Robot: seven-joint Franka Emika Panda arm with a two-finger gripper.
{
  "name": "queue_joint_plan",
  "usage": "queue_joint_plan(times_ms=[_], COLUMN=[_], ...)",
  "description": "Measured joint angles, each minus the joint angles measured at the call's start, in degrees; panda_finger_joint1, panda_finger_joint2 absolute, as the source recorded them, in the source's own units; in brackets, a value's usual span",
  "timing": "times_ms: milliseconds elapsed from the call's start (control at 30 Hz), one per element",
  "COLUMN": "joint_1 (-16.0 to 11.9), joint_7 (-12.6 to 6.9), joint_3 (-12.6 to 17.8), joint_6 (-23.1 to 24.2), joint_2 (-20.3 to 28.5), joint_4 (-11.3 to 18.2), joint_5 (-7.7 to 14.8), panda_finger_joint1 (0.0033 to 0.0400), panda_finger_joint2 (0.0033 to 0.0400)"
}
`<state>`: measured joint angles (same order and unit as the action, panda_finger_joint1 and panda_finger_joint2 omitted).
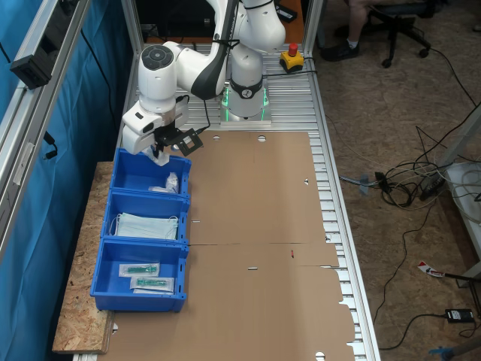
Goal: Pick and place sorting task of medical equipment.
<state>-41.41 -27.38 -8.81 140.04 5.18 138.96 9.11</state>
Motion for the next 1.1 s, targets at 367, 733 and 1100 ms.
queue_joint_plan(times_ms=[367,733,1100], joint_1=[0.0,0.0,0.0], joint_7=[0.55,0.76,0.79], joint_3=[0.0,0.1,0.8], joint_6=[0.0,0.0,0.0], joint_2=[-0.4,-0.5,-0.6], joint_4=[-0.5,-0.5,-0.5], joint_5=[0.0,0.0,0.0], panda_finger_joint1=[0.0043,0.0043,0.0043], panda_finger_joint2=[0.0043,0.0043,0.0043])
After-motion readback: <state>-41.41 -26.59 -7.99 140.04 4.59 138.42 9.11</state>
